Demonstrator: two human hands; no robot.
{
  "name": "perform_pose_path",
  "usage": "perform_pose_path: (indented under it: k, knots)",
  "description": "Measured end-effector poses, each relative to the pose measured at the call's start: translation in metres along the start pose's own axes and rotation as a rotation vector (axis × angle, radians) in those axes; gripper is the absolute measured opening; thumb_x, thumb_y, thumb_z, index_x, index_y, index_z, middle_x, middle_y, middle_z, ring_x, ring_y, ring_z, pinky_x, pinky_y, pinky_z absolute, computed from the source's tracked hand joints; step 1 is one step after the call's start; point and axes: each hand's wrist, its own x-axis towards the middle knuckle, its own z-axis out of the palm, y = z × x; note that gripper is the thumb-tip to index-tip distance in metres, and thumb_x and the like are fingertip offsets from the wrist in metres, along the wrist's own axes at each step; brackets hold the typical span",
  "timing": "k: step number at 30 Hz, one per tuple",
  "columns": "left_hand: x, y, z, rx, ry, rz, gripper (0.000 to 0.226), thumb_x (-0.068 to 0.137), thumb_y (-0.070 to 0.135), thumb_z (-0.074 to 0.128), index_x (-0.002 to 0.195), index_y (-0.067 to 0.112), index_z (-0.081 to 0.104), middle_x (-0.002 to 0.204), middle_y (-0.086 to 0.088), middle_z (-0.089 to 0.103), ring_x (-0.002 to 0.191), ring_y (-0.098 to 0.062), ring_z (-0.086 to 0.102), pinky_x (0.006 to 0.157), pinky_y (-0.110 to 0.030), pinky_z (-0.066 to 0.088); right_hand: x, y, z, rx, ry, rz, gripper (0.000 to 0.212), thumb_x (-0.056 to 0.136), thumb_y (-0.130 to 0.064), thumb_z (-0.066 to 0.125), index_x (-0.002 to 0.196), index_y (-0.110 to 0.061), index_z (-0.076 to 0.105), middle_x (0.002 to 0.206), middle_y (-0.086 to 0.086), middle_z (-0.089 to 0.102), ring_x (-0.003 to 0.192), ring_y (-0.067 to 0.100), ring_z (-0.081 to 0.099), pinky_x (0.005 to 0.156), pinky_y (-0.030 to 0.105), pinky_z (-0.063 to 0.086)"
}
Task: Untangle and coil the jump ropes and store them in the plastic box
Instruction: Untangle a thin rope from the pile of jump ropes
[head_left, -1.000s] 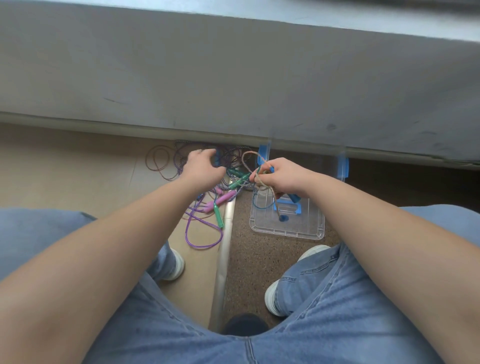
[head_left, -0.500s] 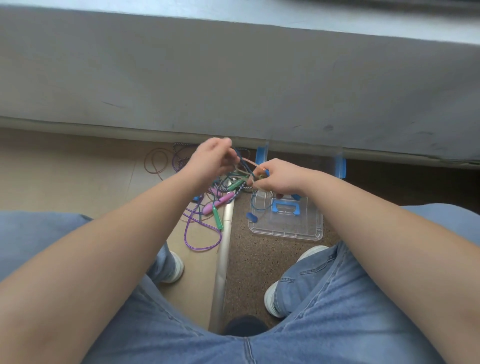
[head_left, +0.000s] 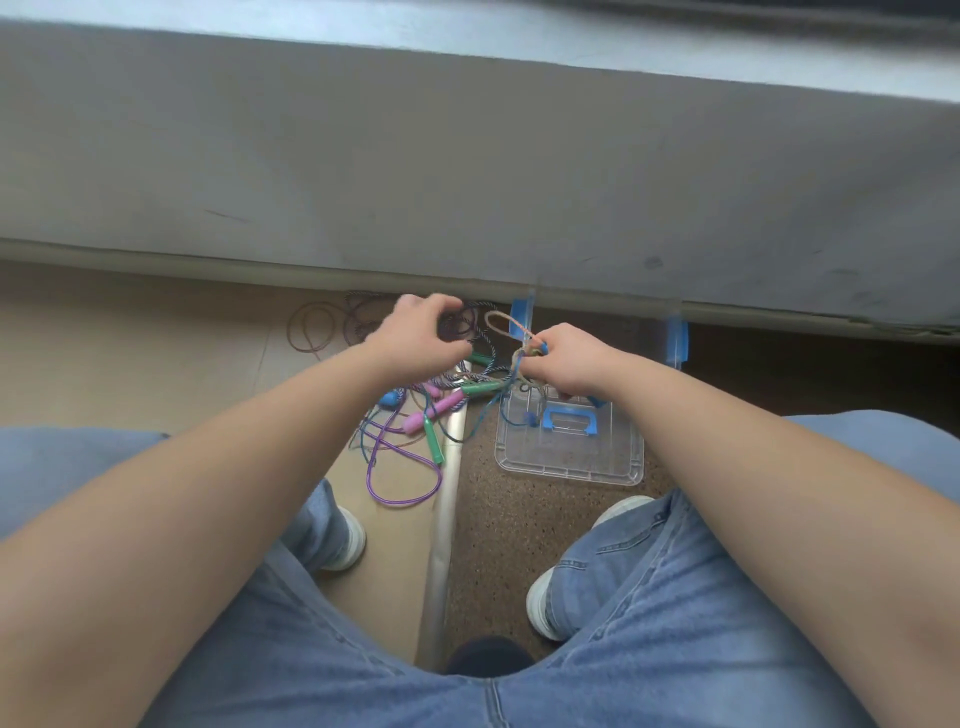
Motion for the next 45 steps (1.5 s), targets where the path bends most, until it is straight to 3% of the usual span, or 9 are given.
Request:
perform_pose_path:
  k: [5,11,19,27,30,33,36,41,45]
  knots:
    - [-0.008,0.022,0.018,-0.257,-0.194,0.069,0.031,0.085,0.046,0.068,0.113,0.032,0.069,0.095,0.007,0.075,0.083,-0.007,0.069,0.089,-0.04,0.058,0.0,-0.019,0.005,-0.052,0.035,-0.051,0.025,0.092,-0.039,0.067,0.088,-0.014,0.07,0.067,0.0,0.059,0.058,0.015,0.049,0.055,0.027,0.039]
    - [-0.006,0.018,0.013,-0.302,-0.007,-0.003,0.016,0.089,0.029,0.063,0.086,0.034,0.077,0.057,0.008,0.057,0.047,-0.007,0.046,0.043,-0.019,0.042,-0.001,-0.021,0.004,-0.157,0.05,-0.076,0.014,0.09,-0.034,0.066,0.087,-0.02,0.069,0.081,0.001,0.067,0.068,0.014,0.056,0.058,0.026,0.042]
    - [0.011,-0.004,-0.036,-1.104,0.408,-0.425,0.017,0.082,0.02,0.055,0.083,0.021,0.071,0.052,0.006,0.03,0.039,-0.011,0.025,0.049,-0.022,0.023,-0.002,0.027,0.003,-0.163,-0.078,0.148,0.025,0.094,-0.024,0.06,0.096,0.0,0.065,0.069,0.007,0.051,0.058,0.02,0.047,0.048,0.027,0.049]
    - [0.008,-0.02,-0.024,-0.787,0.209,-0.406,0.023,0.075,0.023,0.057,0.092,0.016,0.07,0.072,-0.006,0.052,0.054,-0.02,0.041,0.057,-0.027,0.034,0.0,0.013,-0.003,0.017,-0.002,0.07,0.025,0.094,-0.025,0.061,0.096,0.0,0.066,0.075,0.008,0.053,0.06,0.019,0.045,0.052,0.029,0.046]
    - [0.004,-0.017,-0.012,-0.398,0.173,-0.332,0.037,0.082,0.028,0.057,0.118,0.026,0.064,0.115,-0.01,0.06,0.094,-0.025,0.061,0.081,-0.03,0.049,0.002,0.004,-0.001,0.048,0.017,0.027,0.022,0.092,-0.027,0.063,0.086,-0.007,0.068,0.075,0.009,0.056,0.062,0.02,0.047,0.057,0.033,0.047]
    - [-0.004,-0.009,-0.003,-0.083,0.119,-0.036,0.061,0.082,0.035,0.058,0.142,0.029,0.05,0.141,-0.008,0.047,0.127,-0.026,0.052,0.109,-0.035,0.04,0.003,-0.004,0.001,0.046,0.04,-0.005,0.02,0.09,-0.032,0.066,0.08,-0.016,0.069,0.071,0.006,0.06,0.06,0.019,0.05,0.06,0.035,0.049]
    - [-0.015,0.011,0.003,-0.133,0.005,0.207,0.039,0.09,0.034,0.063,0.129,0.031,0.064,0.12,0.007,0.067,0.109,-0.009,0.061,0.094,-0.024,0.045,0.002,-0.017,0.002,-0.01,0.03,-0.046,0.019,0.089,-0.033,0.067,0.082,-0.016,0.07,0.066,0.0,0.06,0.056,0.014,0.05,0.061,0.032,0.046]
    - [-0.009,0.018,0.007,-0.131,-0.007,0.143,0.021,0.086,0.036,0.069,0.107,0.034,0.073,0.08,0.013,0.069,0.072,-0.001,0.058,0.059,-0.018,0.039,-0.003,-0.025,0.001,-0.012,0.01,-0.08,0.013,0.088,-0.032,0.067,0.081,-0.021,0.069,0.064,-0.001,0.059,0.053,0.014,0.049,0.056,0.029,0.043]
    - [-0.007,0.011,0.005,-0.127,0.083,0.19,0.027,0.093,0.032,0.062,0.119,0.032,0.069,0.086,0.01,0.067,0.074,-0.004,0.057,0.064,-0.018,0.038,-0.003,-0.023,-0.002,0.061,0.012,-0.073,0.013,0.091,-0.032,0.066,0.091,-0.02,0.072,0.069,0.003,0.06,0.058,0.017,0.052,0.058,0.032,0.049]
